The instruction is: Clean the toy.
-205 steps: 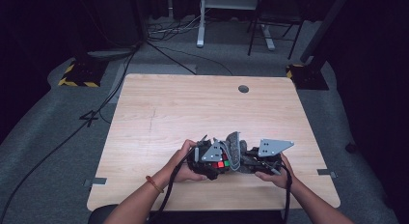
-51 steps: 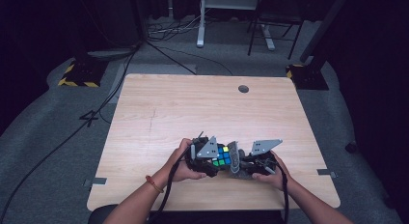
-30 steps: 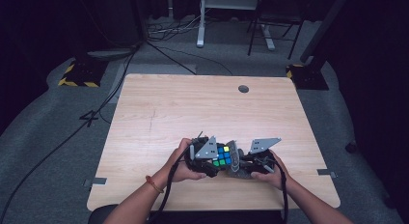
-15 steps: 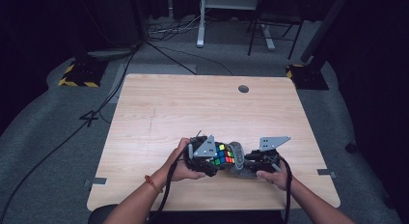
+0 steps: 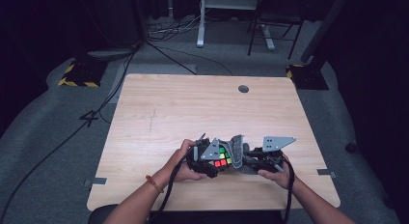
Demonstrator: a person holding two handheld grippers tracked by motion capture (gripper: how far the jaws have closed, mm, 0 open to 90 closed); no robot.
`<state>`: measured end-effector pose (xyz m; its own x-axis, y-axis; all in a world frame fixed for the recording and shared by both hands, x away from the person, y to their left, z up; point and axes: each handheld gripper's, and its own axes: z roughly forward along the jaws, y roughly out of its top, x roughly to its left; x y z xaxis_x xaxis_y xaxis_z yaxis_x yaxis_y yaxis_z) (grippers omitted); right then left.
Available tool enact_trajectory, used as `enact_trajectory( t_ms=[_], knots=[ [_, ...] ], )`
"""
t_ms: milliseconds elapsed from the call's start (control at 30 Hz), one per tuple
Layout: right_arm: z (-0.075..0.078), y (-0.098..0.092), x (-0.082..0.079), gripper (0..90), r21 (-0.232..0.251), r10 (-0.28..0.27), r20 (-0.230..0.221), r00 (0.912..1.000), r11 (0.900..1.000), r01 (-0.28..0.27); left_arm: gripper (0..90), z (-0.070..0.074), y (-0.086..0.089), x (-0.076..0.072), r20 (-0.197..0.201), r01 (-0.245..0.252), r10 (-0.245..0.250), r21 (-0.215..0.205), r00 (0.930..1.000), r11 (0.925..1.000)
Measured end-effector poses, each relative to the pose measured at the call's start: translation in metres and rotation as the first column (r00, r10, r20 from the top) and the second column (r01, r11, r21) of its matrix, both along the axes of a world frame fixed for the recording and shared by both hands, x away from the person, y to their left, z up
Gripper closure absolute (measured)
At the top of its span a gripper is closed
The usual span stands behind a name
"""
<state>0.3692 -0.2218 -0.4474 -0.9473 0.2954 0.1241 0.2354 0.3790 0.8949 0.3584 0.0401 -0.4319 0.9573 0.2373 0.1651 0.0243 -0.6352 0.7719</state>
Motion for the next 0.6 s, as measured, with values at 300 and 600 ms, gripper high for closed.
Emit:
enact_trajectory(
  t_ms=[300, 600],
  knots=[
    [-0.017, 0.012, 0.004, 76.8, -0.162, -0.024, -0.032, 0.9992, 0.987, 0.018, 33.3, 0.008, 0.002, -0.004, 0.000, 0.027, -0.027, -0.055, 0.9996, 0.9981],
    [0.002, 0.005, 0.004, 76.8, -0.073, -0.025, 0.006, 0.9997, 0.997, 0.025, 33.2, 0.000, -0.003, -0.004, 0.008, -0.001, 0.001, 0.028, 1.0000, 0.9996]
  ],
)
